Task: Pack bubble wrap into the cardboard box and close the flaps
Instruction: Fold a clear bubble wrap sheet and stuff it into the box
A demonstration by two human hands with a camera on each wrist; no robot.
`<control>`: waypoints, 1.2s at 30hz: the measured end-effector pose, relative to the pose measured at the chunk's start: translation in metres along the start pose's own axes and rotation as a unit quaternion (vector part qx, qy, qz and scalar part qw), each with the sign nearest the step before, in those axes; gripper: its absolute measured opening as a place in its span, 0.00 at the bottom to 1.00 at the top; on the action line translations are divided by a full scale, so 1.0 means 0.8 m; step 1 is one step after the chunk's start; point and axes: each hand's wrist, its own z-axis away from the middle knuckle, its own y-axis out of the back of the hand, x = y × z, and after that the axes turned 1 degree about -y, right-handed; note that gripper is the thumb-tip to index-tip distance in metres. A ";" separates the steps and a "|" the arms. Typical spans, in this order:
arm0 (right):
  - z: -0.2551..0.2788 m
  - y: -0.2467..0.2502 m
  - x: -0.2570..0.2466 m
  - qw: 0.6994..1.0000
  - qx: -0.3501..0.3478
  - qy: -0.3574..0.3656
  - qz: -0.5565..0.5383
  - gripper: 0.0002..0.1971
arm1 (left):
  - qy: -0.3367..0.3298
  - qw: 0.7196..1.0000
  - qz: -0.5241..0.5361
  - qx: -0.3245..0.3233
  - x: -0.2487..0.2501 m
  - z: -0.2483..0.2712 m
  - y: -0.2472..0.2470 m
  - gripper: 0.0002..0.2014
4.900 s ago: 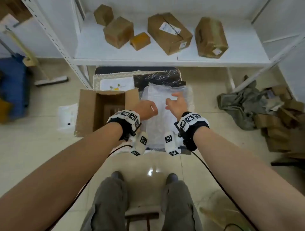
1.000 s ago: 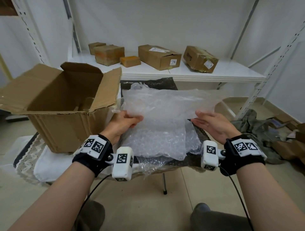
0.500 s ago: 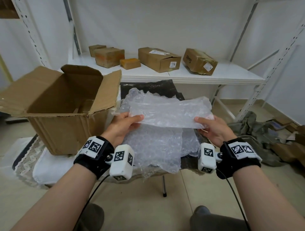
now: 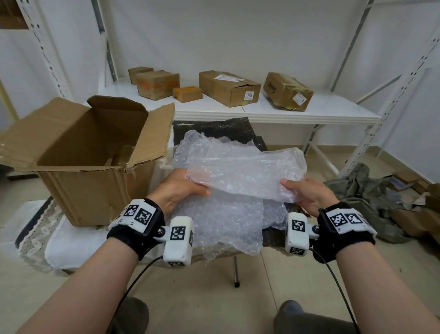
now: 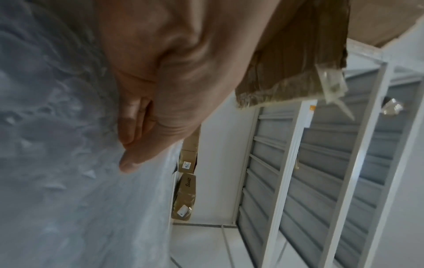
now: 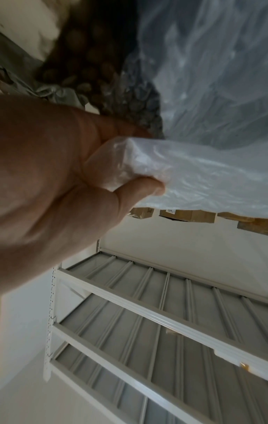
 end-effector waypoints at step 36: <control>0.027 -0.013 -0.013 0.987 -0.112 0.068 -0.093 0.19 | 0.032 0.915 0.390 -0.095 0.020 0.006 -0.040 0.25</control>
